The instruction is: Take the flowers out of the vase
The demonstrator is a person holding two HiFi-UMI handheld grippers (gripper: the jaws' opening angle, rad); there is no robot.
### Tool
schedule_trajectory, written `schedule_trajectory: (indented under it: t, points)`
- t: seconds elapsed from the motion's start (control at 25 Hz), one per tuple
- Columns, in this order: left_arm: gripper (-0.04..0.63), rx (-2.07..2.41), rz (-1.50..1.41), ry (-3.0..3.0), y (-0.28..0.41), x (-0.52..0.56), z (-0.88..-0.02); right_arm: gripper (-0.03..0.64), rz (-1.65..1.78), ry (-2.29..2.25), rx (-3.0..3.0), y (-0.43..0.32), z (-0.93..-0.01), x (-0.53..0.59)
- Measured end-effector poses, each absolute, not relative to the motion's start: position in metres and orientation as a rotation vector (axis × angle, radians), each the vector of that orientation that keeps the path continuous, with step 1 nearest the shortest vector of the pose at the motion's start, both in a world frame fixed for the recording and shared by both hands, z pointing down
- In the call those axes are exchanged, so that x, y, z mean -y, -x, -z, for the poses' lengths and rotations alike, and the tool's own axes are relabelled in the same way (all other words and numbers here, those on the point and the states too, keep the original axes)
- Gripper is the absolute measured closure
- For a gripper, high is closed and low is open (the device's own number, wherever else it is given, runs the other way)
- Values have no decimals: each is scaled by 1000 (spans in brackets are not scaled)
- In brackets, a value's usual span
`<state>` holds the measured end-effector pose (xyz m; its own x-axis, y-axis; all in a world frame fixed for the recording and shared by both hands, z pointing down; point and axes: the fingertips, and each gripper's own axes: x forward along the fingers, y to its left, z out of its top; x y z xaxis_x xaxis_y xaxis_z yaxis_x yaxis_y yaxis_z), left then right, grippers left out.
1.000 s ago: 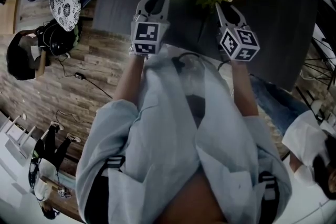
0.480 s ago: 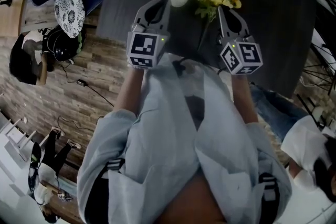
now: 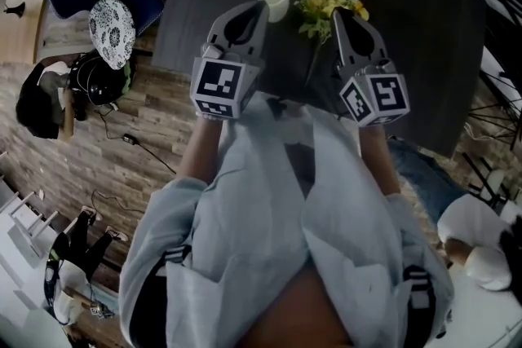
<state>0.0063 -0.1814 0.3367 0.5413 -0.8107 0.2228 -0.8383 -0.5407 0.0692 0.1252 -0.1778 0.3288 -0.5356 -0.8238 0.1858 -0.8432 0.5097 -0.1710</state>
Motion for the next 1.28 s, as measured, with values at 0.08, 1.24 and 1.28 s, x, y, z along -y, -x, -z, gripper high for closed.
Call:
schedule_trajectory:
  t: [0.08,1.24,1.28]
  points:
    - [591,1398,-241,-2623,-9,180,-331,618,-359,-1471,2669,-125,-324,177]
    - [591,1394,-201,-2710,-14,166,-295,620,-227,-1444,2737,-110,-287,172]
    - [591,1393,-203,-2711,-14,166,-296,619,-227,-1444,2735,-110,-287,172]
